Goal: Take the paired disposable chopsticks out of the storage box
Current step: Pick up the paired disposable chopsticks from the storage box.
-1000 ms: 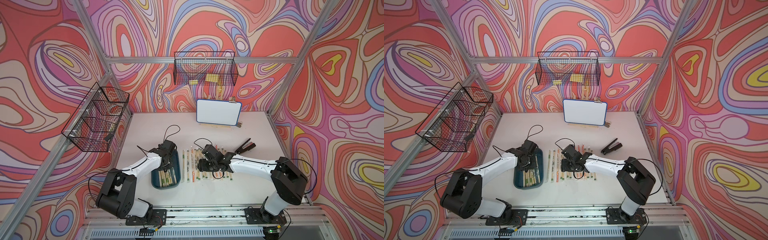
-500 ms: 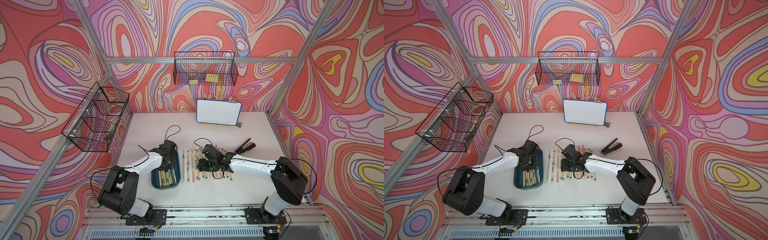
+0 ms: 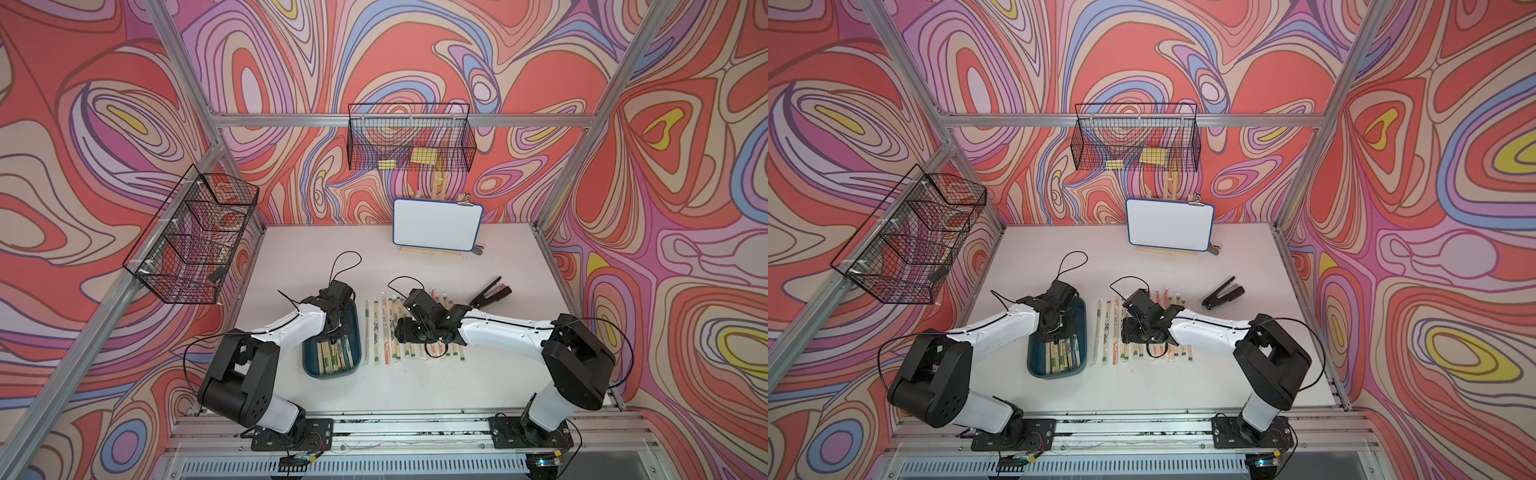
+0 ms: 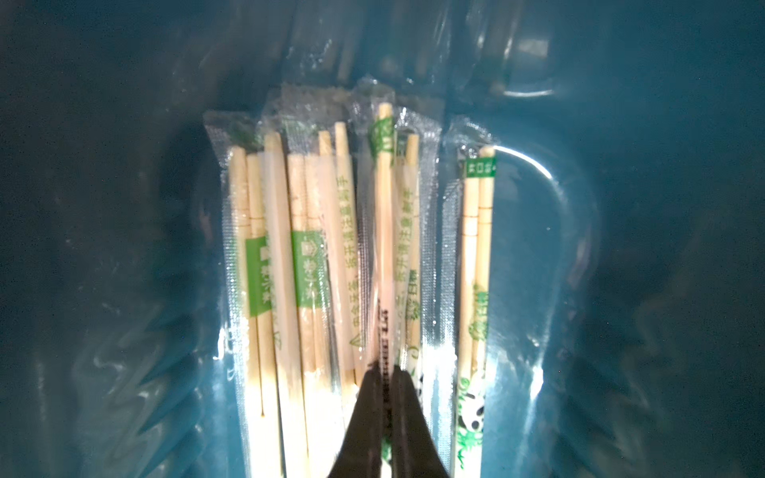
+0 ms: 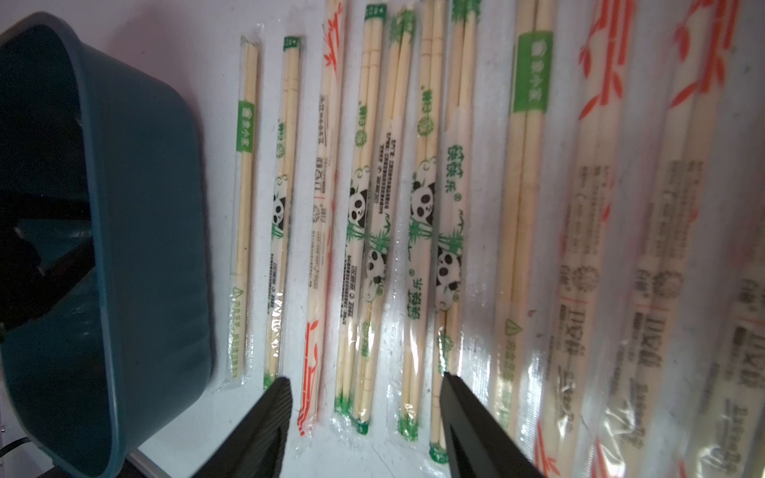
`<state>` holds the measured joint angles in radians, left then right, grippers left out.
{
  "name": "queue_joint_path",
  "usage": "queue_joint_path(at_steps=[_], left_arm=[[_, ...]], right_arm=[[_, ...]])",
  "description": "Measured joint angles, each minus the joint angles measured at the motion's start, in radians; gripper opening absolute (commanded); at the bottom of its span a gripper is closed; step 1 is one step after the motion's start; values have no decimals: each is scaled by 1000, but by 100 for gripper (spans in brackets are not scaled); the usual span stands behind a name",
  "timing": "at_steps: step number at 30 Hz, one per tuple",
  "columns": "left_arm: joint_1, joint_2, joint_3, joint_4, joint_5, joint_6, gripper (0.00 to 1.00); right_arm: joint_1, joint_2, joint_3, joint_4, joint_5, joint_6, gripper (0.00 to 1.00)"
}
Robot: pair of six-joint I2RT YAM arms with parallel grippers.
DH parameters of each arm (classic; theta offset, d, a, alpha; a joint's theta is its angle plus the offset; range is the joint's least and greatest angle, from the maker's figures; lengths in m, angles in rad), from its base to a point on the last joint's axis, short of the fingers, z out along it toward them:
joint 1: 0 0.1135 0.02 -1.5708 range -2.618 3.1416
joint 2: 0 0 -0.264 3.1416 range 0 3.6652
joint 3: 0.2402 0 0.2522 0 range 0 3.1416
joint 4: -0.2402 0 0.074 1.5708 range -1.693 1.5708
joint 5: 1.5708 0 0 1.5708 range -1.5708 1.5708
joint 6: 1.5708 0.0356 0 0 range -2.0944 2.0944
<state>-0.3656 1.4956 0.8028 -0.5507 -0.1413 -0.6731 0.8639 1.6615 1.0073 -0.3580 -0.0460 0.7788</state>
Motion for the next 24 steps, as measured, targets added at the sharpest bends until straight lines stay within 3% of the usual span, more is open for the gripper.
queue_joint_path(at_steps=[11,24], left_arm=[[0,-33,5,-40,-19,4,0],[0,-140,118,-136,-67,61,0]], right_arm=[[0,0,0,0,0,0,63],[0,2,0,4,-6,-2,63]])
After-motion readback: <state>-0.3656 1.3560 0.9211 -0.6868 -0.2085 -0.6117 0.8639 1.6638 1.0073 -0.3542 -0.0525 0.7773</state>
